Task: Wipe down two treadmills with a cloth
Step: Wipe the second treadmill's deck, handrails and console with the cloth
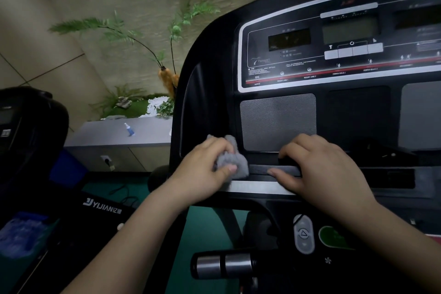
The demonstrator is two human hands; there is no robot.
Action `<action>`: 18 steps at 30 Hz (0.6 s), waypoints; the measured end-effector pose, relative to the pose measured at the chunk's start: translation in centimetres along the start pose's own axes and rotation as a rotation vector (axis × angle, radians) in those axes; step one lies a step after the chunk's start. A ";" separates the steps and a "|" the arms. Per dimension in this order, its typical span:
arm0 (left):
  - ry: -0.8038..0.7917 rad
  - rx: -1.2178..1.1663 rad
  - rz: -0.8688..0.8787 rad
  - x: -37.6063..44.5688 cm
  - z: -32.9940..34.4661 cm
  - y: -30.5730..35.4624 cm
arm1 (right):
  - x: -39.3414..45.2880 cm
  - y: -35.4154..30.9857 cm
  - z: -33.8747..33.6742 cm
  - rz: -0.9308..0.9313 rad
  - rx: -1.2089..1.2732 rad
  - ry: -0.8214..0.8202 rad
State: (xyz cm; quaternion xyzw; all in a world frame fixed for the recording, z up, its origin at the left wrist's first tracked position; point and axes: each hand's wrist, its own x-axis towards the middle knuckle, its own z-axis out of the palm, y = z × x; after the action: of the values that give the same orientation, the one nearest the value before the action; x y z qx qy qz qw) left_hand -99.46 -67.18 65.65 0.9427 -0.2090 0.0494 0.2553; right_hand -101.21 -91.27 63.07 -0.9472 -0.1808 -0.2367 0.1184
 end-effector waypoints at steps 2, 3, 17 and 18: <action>-0.029 -0.028 0.079 -1.2 0.3 0.7 | 0.0 0.0 0.0 -0.003 -0.001 -0.008; -0.008 -0.048 0.080 -1.7 0.3 0.9 | 0.0 0.0 0.0 -0.003 -0.001 -0.008; 0.205 0.281 -0.101 -0.3 2.6 0.0 | -0.1 -0.1 -0.3 0.011 0.007 -0.017; 0.217 0.241 -0.048 -1.0 2.8 0.1 | -0.1 -0.1 -0.3 0.010 0.009 -0.013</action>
State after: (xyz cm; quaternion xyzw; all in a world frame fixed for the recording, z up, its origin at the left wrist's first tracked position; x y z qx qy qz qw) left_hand -100.48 -68.33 63.06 0.9603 -0.1502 0.1697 0.1627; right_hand -101.44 -91.31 63.30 -0.9492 -0.1776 -0.2291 0.1226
